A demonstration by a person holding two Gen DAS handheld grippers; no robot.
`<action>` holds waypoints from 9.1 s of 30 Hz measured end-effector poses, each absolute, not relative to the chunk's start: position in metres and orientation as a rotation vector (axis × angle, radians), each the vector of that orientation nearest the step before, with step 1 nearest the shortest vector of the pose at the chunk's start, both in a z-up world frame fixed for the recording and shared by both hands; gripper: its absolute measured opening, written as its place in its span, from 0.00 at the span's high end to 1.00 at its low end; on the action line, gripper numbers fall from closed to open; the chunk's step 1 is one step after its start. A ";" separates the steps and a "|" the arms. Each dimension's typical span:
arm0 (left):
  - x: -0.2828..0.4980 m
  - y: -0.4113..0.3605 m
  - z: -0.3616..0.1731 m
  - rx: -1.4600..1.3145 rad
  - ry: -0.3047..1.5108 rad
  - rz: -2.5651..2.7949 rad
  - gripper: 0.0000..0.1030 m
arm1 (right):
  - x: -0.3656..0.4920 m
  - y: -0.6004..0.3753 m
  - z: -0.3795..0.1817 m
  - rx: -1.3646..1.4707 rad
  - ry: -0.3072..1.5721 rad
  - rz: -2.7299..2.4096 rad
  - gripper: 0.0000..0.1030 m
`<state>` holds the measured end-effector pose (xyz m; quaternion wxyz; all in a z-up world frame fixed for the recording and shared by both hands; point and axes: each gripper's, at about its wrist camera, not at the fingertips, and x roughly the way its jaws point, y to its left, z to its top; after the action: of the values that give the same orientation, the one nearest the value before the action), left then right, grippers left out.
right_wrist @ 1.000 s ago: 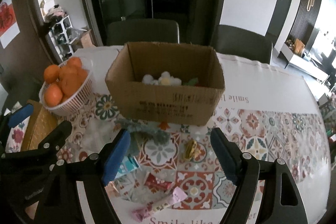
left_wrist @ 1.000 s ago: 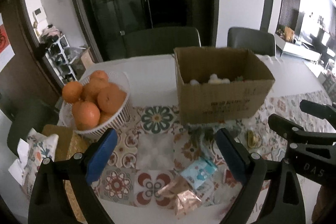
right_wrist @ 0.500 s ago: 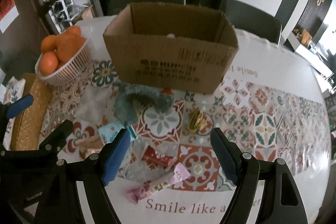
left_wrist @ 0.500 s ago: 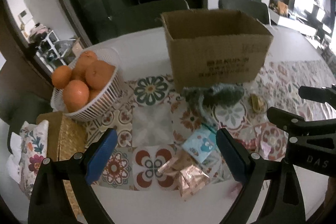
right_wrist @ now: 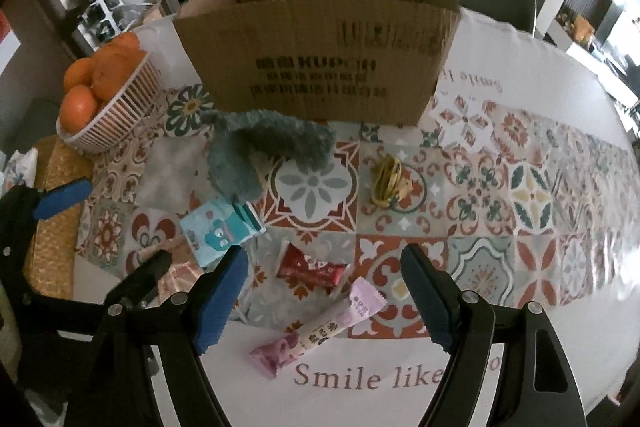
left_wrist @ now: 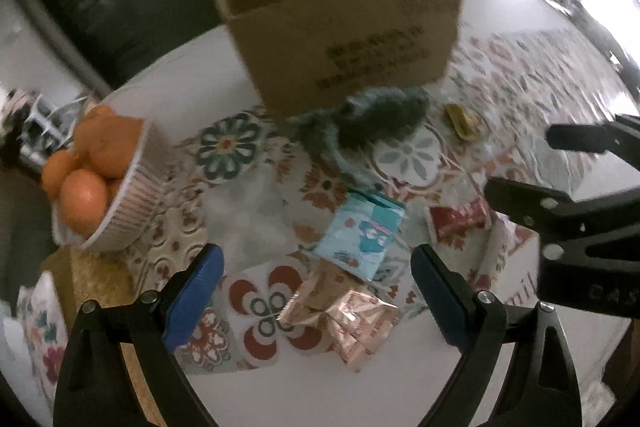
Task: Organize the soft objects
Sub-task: 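Move both tools back toward the blue tissue pack and red snack wrapper, then grasp the blue tissue pack with the left tool while the right tool grasps the red wrapper, then lift both items and carry them over the cardboard box, then open both tools to drop the tissue pack and wrapper into the box, then withdraw both tools from the box toward the grey plush and yellow strap, then reach the left tool to the grey knitted plush while the right tool reaches the yellow strap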
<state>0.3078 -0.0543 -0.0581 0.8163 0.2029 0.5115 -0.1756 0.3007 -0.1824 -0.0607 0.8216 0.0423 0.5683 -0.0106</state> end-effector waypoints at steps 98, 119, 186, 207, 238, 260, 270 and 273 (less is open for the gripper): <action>0.288 -0.060 -0.067 0.242 1.021 -0.378 0.49 | 0.276 -0.217 -0.091 0.285 1.157 -0.002 0.63; 0.301 -0.067 0.000 0.183 0.868 -0.342 0.49 | 0.286 -0.222 -0.023 0.306 0.997 0.008 0.63; 0.481 -0.117 0.011 0.193 0.981 -0.295 0.40 | 0.477 -0.262 0.011 0.219 1.009 0.020 0.59; 0.406 -0.079 0.058 0.194 0.815 -0.192 0.19 | 0.390 -0.243 0.068 0.115 0.762 -0.149 0.07; 0.353 -0.073 -0.018 0.219 0.972 -0.266 0.17 | 0.341 -0.237 -0.022 0.204 1.018 -0.096 0.08; 0.384 -0.088 -0.089 0.264 1.144 -0.295 0.18 | 0.362 -0.252 -0.103 0.298 1.268 -0.123 0.18; 0.404 -0.092 -0.111 0.288 1.164 -0.265 0.26 | 0.375 -0.254 -0.132 0.332 1.308 -0.154 0.28; 0.411 -0.092 -0.117 0.284 1.178 -0.259 0.29 | 0.382 -0.253 -0.136 0.325 1.307 -0.173 0.30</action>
<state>0.4111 -0.0924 -0.1172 0.8140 0.1332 0.5522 -0.1212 0.3819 -0.2531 -0.1361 0.7782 0.1504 0.6045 -0.0798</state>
